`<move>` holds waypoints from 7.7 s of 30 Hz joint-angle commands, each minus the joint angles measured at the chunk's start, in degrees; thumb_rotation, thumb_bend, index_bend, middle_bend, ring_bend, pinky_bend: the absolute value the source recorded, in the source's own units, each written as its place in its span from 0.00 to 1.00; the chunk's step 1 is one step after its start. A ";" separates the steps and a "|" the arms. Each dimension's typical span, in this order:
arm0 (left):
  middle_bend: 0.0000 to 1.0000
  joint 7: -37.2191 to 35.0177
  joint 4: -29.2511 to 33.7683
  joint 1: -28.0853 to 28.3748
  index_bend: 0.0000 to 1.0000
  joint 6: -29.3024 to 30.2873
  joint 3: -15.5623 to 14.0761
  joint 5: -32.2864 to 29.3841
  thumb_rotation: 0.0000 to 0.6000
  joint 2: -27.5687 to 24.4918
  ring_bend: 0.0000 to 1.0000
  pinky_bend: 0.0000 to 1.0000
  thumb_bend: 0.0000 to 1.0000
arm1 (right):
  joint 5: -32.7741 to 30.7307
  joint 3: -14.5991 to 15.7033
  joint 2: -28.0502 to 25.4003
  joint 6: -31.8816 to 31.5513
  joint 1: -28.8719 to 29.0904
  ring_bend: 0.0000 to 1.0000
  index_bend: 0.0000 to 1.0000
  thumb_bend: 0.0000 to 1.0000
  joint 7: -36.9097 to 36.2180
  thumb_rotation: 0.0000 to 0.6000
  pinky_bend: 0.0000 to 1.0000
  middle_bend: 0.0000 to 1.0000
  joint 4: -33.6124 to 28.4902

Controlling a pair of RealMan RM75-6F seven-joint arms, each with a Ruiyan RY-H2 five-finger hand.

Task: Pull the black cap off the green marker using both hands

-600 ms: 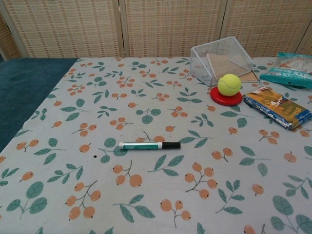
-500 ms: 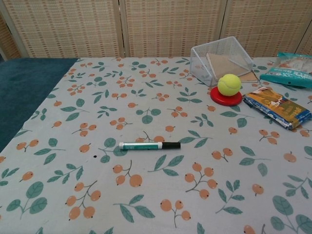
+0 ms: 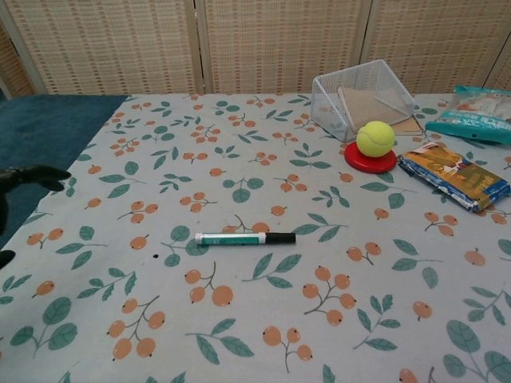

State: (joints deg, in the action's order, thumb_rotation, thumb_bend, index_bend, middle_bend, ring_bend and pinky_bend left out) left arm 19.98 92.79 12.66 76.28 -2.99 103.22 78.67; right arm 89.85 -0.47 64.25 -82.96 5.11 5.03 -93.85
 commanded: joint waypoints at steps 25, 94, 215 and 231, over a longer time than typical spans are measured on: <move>0.39 28.25 -26.90 17.51 0.33 -12.98 12.39 -13.53 1.00 37.31 0.72 0.90 0.41 | -2.62 -0.65 -1.27 1.65 0.17 0.00 0.00 0.16 -2.35 0.52 0.00 0.00 0.64; 1.00 48.93 -7.78 18.36 0.91 -3.43 8.80 -15.85 1.00 38.84 0.83 0.98 0.56 | -5.10 -5.61 25.50 13.14 14.13 0.00 0.43 0.17 5.47 1.00 0.00 0.01 -6.94; 1.00 46.00 -4.20 18.22 0.91 -4.46 6.58 -13.24 1.00 35.60 0.84 0.98 0.66 | -11.85 -4.84 28.47 9.30 15.11 0.03 0.95 0.45 15.36 1.00 0.00 0.33 -6.42; 0.97 29.84 -22.96 21.66 0.88 -5.42 8.56 -10.92 1.00 37.87 0.84 0.98 0.56 | -17.33 -4.48 22.56 12.19 14.66 0.00 0.15 0.44 17.64 1.00 0.00 0.14 -6.80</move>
State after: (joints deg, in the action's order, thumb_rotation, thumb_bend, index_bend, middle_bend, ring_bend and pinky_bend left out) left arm 51.44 71.32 33.93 70.75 5.61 91.90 116.02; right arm 72.58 -5.20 87.52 -71.06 19.78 22.55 -100.13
